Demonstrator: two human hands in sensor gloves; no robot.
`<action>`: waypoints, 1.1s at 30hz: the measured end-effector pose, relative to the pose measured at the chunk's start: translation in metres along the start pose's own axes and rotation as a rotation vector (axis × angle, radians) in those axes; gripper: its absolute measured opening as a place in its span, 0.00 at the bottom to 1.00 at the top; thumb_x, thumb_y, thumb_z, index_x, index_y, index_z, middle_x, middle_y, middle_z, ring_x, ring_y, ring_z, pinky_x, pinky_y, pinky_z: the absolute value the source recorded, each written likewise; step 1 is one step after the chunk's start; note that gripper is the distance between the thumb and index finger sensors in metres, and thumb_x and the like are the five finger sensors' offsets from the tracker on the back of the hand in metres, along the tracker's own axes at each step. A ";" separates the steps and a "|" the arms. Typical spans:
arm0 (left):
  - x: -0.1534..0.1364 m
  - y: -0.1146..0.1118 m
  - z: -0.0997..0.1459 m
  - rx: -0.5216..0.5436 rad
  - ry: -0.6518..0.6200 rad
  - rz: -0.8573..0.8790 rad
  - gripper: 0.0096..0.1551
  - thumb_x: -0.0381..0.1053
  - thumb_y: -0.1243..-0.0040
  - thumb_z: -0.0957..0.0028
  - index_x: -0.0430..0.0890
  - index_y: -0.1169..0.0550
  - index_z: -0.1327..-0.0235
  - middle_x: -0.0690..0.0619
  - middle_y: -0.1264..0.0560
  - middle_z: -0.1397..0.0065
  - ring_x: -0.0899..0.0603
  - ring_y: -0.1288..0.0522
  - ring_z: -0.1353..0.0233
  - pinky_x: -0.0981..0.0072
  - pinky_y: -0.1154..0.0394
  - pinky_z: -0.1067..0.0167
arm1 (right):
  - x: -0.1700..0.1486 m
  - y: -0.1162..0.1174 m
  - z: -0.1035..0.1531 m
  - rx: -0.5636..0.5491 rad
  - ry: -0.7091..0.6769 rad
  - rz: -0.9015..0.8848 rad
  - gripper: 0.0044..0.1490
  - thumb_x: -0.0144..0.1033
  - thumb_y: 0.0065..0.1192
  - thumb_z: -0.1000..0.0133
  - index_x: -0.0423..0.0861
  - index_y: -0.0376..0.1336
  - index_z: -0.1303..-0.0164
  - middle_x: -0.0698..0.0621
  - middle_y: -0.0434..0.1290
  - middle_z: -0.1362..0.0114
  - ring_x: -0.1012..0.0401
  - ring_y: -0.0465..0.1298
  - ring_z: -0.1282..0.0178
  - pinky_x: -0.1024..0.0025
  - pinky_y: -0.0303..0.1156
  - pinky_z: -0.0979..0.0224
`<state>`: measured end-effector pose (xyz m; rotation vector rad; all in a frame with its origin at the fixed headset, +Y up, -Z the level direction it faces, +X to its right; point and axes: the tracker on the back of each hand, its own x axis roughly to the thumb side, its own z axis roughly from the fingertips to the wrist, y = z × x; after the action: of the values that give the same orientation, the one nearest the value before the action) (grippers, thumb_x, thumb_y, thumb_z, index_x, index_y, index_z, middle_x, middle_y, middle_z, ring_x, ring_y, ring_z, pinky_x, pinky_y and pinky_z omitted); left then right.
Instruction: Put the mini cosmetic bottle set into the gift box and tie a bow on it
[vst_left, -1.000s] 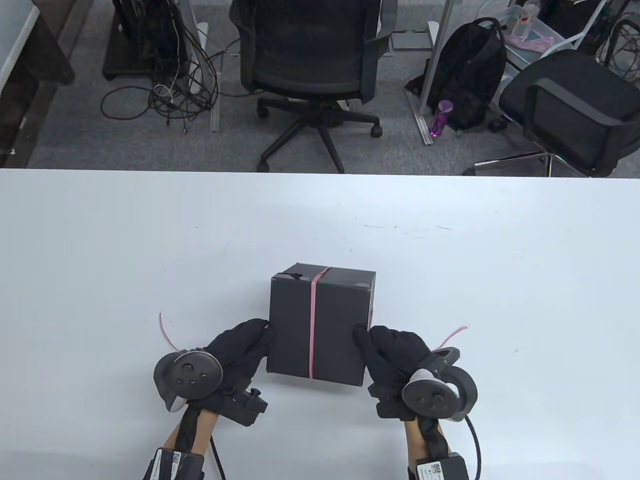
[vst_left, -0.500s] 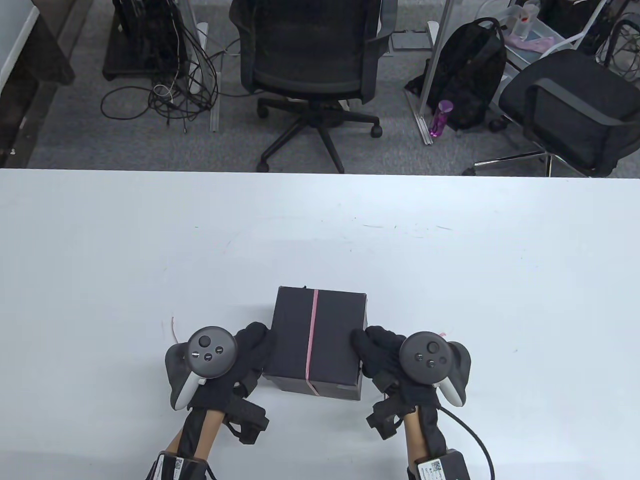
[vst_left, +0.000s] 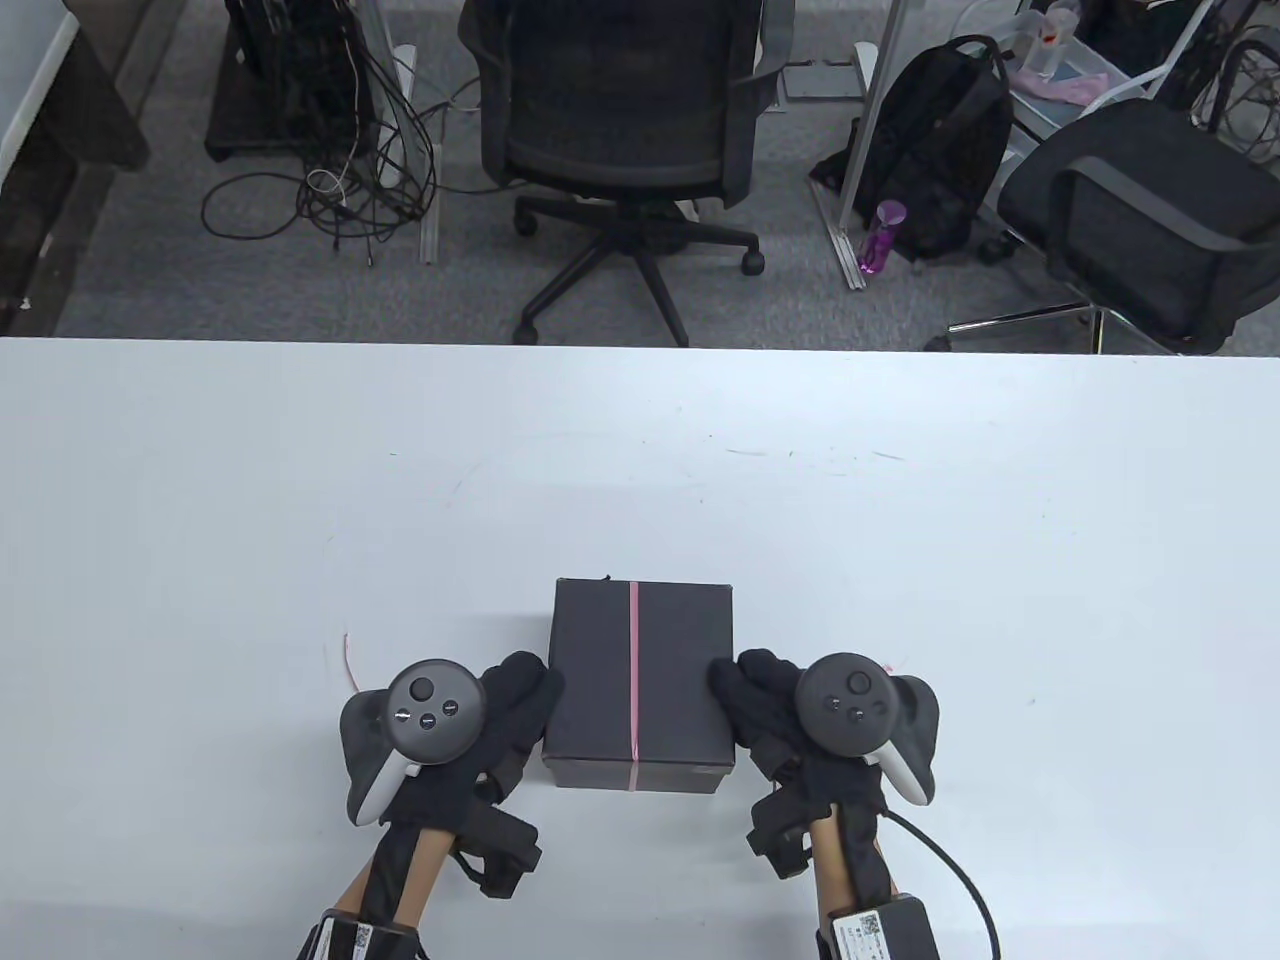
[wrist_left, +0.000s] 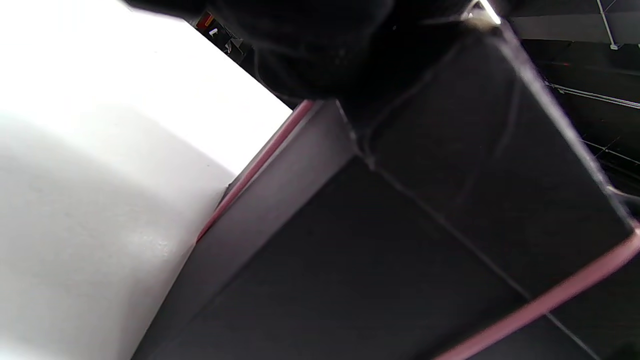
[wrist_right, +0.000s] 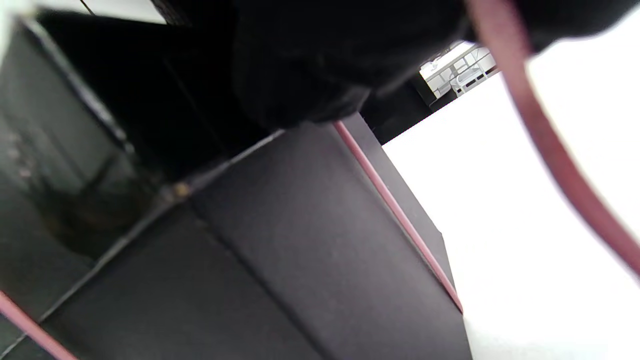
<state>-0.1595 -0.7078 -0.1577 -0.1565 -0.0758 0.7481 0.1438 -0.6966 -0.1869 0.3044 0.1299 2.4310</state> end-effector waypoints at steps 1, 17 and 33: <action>0.000 0.001 -0.001 -0.011 0.002 -0.001 0.27 0.60 0.51 0.34 0.40 0.20 0.42 0.49 0.18 0.54 0.55 0.20 0.71 0.66 0.18 0.70 | 0.000 0.000 0.000 0.001 0.001 0.001 0.32 0.44 0.50 0.32 0.27 0.72 0.54 0.41 0.79 0.68 0.61 0.78 0.77 0.64 0.79 0.69; -0.028 0.039 -0.003 -0.170 -0.200 0.886 0.29 0.48 0.46 0.34 0.46 0.31 0.20 0.45 0.22 0.37 0.49 0.16 0.54 0.55 0.17 0.50 | -0.025 -0.031 0.008 0.033 -0.262 -1.118 0.32 0.30 0.54 0.33 0.28 0.59 0.22 0.29 0.71 0.31 0.40 0.77 0.39 0.40 0.74 0.39; -0.087 0.028 -0.014 0.218 0.194 -0.113 0.25 0.45 0.48 0.36 0.48 0.28 0.24 0.47 0.23 0.35 0.47 0.17 0.50 0.52 0.19 0.47 | -0.066 -0.030 0.005 -0.087 0.102 -0.006 0.28 0.29 0.53 0.35 0.30 0.65 0.27 0.31 0.74 0.32 0.37 0.76 0.39 0.35 0.72 0.38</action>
<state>-0.2402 -0.7487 -0.1768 -0.0159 0.1801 0.6207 0.2125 -0.7157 -0.1992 0.1414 0.0694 2.4388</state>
